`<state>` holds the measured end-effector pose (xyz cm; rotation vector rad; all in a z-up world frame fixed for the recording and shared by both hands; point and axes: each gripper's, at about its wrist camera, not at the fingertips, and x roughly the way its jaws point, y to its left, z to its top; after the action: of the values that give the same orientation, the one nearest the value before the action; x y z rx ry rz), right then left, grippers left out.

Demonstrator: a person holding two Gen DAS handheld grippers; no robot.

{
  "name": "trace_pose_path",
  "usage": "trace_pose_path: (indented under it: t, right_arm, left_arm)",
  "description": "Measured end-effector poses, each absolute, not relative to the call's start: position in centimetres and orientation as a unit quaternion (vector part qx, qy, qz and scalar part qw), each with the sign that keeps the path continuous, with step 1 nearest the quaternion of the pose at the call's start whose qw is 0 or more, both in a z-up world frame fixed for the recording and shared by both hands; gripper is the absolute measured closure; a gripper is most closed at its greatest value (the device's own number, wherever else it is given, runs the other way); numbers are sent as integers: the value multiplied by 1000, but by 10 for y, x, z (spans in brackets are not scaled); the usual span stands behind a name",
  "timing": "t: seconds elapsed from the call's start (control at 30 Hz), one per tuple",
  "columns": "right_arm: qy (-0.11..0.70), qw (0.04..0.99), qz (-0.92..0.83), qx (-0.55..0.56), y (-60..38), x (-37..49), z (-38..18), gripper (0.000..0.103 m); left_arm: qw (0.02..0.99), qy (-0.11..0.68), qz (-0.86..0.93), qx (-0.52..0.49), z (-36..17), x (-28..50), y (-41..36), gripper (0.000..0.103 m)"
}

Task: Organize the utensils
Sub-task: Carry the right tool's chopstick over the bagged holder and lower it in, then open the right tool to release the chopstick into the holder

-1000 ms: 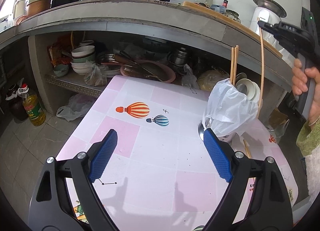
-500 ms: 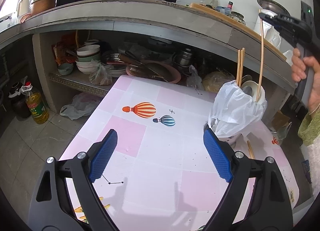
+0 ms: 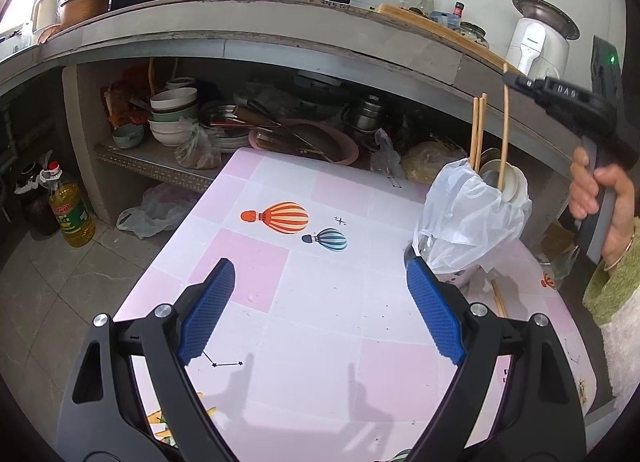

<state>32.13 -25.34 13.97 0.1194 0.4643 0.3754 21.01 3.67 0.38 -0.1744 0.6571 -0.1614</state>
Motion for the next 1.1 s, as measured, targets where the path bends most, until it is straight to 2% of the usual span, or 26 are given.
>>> trace_pose_path:
  t: [0.47, 0.93, 1.0, 1.03, 1.07, 1.1]
  right_arm:
    - [287, 940, 170, 67, -263, 315, 101, 96]
    - [299, 938, 151, 94, -286, 300, 105, 95]
    - [298, 938, 149, 96, -288, 296, 110, 91]
    - [296, 938, 150, 99, -290, 292, 113, 79]
    - [290, 940, 146, 102, -293, 287, 117, 73]
    - [283, 942, 146, 104, -295, 282, 119, 72]
  left_arm:
    - [940, 320, -81, -88, 6, 207, 36, 19]
    - [940, 319, -86, -90, 12, 197, 33, 19]
    - [941, 316, -87, -87, 14, 195, 31, 19]
    - [941, 315, -88, -85, 15, 193, 30, 19]
    - [941, 315, -89, -86, 15, 193, 30, 19]
    - [941, 314, -90, -86, 16, 192, 29, 19]
